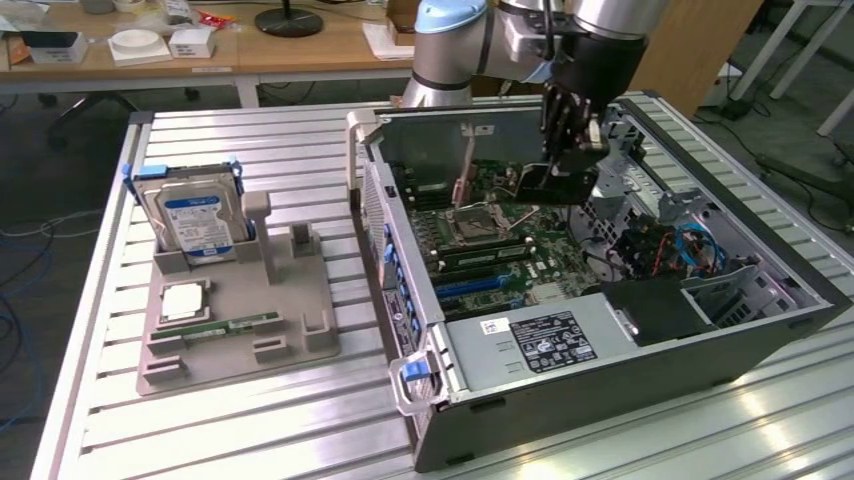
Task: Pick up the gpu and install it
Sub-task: 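Insert the gpu into the slot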
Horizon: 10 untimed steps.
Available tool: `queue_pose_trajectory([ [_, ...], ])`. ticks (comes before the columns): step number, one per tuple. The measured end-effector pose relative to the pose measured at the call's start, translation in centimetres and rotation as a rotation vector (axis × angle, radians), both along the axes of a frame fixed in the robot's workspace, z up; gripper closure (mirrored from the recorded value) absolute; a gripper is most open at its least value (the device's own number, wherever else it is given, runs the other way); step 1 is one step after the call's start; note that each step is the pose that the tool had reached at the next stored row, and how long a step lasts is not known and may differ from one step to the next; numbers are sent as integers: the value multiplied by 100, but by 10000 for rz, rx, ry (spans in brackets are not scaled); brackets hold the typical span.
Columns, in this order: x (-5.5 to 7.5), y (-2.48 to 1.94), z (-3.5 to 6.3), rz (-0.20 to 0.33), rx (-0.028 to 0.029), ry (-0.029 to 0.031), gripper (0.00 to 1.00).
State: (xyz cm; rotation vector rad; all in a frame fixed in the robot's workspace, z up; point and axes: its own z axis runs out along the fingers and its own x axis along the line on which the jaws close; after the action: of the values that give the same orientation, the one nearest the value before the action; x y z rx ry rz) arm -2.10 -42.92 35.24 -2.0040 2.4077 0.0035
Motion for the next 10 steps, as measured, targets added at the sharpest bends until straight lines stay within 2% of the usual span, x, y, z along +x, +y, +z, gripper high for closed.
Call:
queue_pose_trajectory([
  [8, -1, -1, -91, 1434, 1, -11, 74],
  [10, 0, -34, -126, 1486, 0, -10, 74],
])
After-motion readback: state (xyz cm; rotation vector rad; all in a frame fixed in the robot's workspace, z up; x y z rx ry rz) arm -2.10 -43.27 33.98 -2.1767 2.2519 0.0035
